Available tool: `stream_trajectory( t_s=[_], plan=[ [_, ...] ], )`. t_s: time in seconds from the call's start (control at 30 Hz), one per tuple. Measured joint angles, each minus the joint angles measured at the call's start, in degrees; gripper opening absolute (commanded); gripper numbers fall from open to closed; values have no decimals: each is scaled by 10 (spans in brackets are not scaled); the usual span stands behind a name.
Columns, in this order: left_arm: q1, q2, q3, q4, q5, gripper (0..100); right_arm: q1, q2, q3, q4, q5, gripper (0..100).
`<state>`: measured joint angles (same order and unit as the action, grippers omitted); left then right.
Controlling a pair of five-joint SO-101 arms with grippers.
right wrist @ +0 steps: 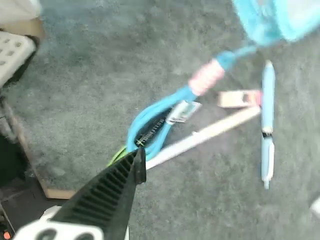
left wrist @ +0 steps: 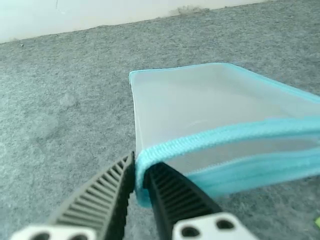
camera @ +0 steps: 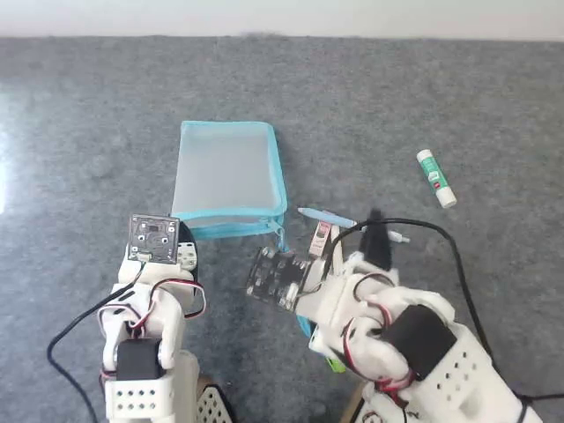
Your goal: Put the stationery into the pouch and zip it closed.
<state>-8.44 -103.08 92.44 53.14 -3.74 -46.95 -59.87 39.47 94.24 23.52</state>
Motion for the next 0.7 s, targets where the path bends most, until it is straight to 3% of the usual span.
stream_trajectory(
  t_s=[0.17,0.23,0.4,0.7],
  plan=[
    [0,0,0,0,0,11,159,107,61,-104,-2,567],
    [0,0,0,0,0,11,189,161,80,-164,-26,509],
    [0,0,0,0,0,12,185,312,86,-253,-103,374],
    [0,0,0,0,0,12,188,441,88,-307,-122,369]
  ],
)
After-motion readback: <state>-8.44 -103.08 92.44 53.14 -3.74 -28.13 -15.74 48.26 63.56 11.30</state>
